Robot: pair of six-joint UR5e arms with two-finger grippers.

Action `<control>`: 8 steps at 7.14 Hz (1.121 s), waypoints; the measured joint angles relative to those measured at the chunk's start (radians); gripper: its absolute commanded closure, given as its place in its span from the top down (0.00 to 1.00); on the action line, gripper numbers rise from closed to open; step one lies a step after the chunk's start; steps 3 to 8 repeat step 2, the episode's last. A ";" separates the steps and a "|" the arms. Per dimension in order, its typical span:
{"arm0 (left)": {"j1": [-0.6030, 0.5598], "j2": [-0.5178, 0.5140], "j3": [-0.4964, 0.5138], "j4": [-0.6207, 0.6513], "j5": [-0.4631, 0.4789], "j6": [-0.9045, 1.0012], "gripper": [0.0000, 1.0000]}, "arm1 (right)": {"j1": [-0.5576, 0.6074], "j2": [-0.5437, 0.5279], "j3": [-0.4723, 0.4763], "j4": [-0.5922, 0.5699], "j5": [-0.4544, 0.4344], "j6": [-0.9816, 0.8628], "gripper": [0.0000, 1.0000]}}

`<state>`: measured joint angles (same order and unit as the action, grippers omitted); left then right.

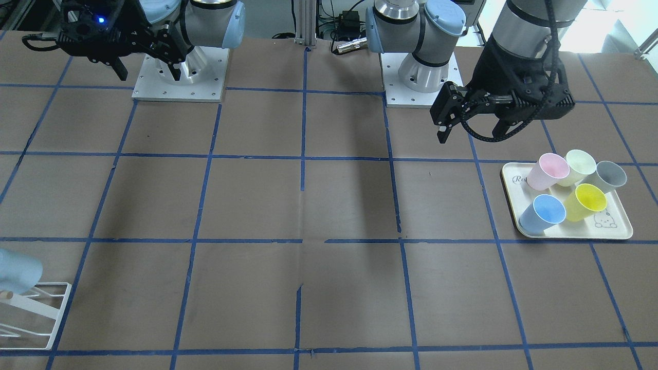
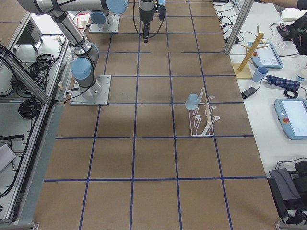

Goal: Transfer IKEA cup to right arm and place on rack

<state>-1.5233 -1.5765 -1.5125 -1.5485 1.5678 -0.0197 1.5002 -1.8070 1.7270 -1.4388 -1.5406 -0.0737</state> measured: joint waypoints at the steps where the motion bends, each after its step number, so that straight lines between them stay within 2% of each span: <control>1: 0.000 0.001 0.000 -0.003 -0.004 -0.001 1.00 | 0.000 0.002 -0.002 0.001 0.003 0.000 1.00; 8: 0.000 0.003 -0.001 -0.005 -0.012 -0.001 1.00 | 0.000 0.002 -0.002 0.001 0.004 0.000 1.00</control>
